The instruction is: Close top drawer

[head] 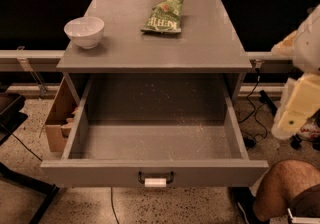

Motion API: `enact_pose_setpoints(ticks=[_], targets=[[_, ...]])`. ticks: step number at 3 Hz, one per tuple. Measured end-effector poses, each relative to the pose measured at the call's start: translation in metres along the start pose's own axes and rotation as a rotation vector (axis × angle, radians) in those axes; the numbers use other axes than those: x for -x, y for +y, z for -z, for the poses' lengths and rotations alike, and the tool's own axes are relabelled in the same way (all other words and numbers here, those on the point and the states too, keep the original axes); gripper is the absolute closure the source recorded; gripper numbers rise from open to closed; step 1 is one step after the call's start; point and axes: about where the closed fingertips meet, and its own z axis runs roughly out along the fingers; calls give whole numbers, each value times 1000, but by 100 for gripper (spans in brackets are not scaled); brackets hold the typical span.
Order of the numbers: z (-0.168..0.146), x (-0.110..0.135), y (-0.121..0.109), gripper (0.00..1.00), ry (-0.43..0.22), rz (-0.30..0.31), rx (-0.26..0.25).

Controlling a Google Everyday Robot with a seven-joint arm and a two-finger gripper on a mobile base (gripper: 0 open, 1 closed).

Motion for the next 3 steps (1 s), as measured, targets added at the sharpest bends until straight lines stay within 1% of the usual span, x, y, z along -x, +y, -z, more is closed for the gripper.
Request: enact_pose_setpoints(ticks=[1,2,3], targets=[[-26,-8,37,0,-14,-44,26],[-64,-21,80,0,21,-66,48],[-119,-35,123,0,101,-69,99]])
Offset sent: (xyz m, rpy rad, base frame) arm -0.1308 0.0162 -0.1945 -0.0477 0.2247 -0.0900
